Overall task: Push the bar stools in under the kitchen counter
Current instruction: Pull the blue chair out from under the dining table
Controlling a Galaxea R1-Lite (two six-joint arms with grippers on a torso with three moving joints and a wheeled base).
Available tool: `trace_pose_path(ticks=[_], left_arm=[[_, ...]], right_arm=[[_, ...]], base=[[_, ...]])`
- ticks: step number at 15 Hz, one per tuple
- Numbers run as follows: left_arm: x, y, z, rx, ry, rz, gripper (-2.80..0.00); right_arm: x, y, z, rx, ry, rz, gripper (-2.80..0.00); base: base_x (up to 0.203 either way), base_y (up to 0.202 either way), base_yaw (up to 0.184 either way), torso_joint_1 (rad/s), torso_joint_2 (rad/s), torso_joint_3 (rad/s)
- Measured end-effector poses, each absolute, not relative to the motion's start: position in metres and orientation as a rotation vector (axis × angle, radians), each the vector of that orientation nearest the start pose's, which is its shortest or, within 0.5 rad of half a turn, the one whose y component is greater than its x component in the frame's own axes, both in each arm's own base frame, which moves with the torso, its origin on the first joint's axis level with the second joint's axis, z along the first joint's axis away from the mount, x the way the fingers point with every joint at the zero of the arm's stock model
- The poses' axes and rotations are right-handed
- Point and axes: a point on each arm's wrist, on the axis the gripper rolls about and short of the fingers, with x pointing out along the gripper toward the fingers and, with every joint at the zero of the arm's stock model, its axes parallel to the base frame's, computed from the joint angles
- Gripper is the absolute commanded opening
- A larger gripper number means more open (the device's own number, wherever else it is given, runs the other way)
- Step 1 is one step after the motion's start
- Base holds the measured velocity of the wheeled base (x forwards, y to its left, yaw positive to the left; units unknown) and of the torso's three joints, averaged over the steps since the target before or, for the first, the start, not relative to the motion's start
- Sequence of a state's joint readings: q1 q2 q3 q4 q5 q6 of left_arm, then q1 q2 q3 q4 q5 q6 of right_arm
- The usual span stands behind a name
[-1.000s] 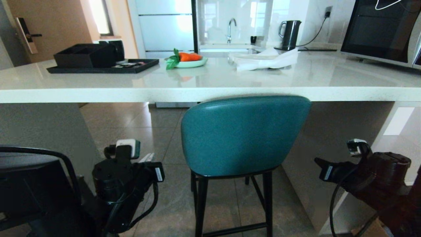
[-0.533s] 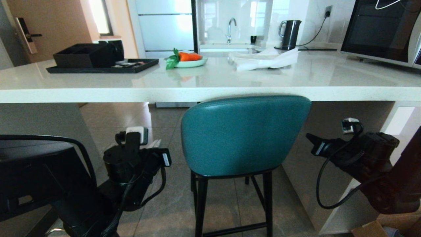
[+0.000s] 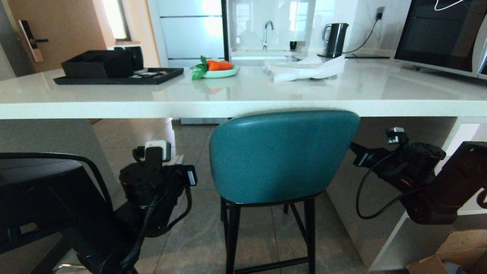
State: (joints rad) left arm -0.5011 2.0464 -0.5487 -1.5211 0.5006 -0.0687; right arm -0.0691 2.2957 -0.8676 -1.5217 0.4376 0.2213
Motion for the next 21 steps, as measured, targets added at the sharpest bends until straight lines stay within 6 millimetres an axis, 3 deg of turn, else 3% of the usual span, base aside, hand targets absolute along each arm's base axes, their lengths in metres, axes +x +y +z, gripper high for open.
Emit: trace_pose_path(ticks=[6,12,15,21], left_arm=[[0.286,-0.174,0.112,-0.086,-0.072,-0.037,-2.8],[0.283,-0.19,0.117,-0.082,-0.094,-0.089,-2.8],[0.287,-0.196,0.117,-0.076,-0.105,-0.111,-2.8],[0.29,-0.199,0.114,-0.071,-0.104,-0.171,-2.8]], right_arm=[[0.416,-0.012,0.067,0.176,-0.073,0.506,-2.8],[0.429,0.002,0.08,0.156,-0.135,0.584,-2.8],[0.427,0.006,0.082,0.155,-0.136,0.593,-2.8],[0.406,0.013,0.087,0.157,-0.093,0.623,-2.8]], base=[[0.0,0.0,0.0,0.0,0.0,0.0],[0.0,0.0,0.0,0.0,0.0,0.0],[0.0,0.0,0.0,0.0,0.0,0.0],[0.0,0.0,0.0,0.0,0.0,0.0]])
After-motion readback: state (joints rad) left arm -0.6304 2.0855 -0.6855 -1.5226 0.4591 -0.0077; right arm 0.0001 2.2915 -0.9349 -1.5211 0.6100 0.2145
